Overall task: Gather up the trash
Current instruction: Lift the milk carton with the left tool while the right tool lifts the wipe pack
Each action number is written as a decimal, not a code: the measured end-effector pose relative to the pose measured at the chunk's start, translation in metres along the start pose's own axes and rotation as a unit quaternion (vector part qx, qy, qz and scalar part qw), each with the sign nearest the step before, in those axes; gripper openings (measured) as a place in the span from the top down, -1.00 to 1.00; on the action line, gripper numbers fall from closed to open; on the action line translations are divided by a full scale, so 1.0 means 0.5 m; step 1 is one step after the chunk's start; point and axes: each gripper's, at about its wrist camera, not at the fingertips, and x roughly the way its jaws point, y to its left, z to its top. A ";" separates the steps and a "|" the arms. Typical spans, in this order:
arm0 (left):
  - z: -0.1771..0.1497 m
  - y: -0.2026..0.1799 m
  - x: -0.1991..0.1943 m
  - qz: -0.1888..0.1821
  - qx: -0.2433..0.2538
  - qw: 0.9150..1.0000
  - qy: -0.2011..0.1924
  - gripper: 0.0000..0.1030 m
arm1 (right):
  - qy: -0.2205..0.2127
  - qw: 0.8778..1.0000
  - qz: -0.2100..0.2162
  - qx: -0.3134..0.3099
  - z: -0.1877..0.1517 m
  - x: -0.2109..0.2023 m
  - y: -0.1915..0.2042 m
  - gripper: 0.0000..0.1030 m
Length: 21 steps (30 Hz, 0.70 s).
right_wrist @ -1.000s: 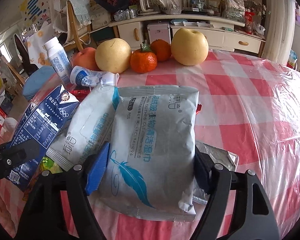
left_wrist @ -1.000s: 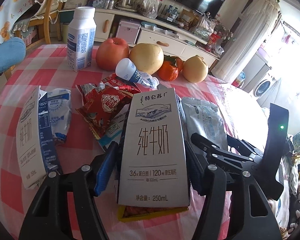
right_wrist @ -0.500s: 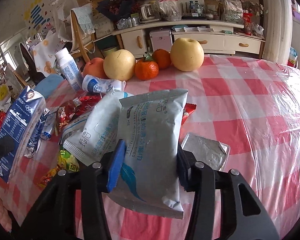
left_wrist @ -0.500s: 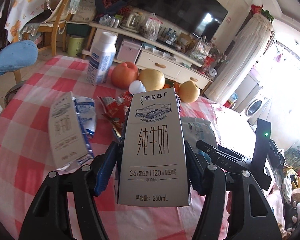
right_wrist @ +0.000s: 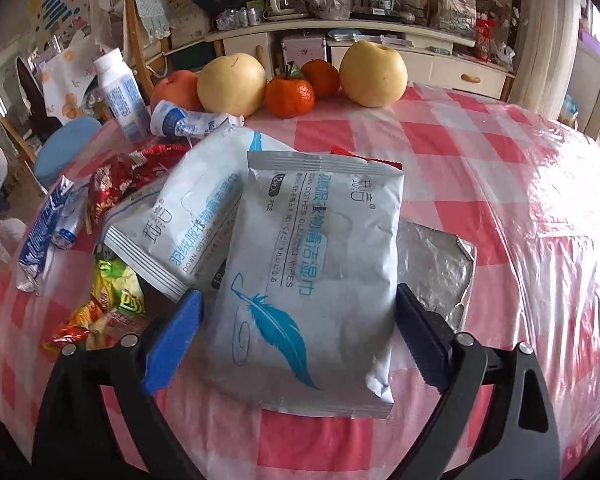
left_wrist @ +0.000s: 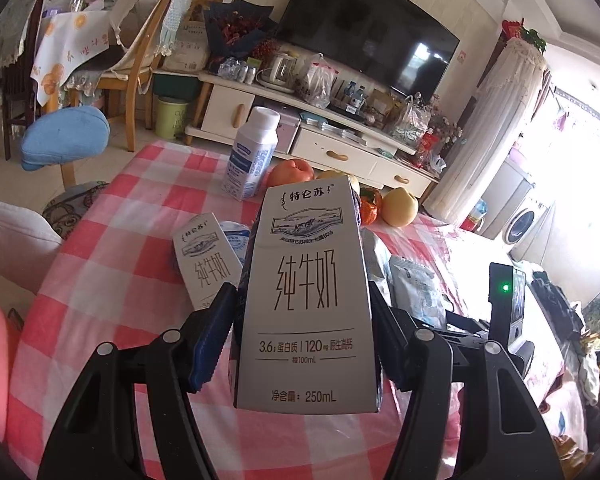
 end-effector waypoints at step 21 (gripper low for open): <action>0.007 0.072 -0.055 0.012 -0.029 0.999 -0.023 -0.26 | -0.072 0.997 0.004 0.003 -0.013 -0.133 0.058 -0.43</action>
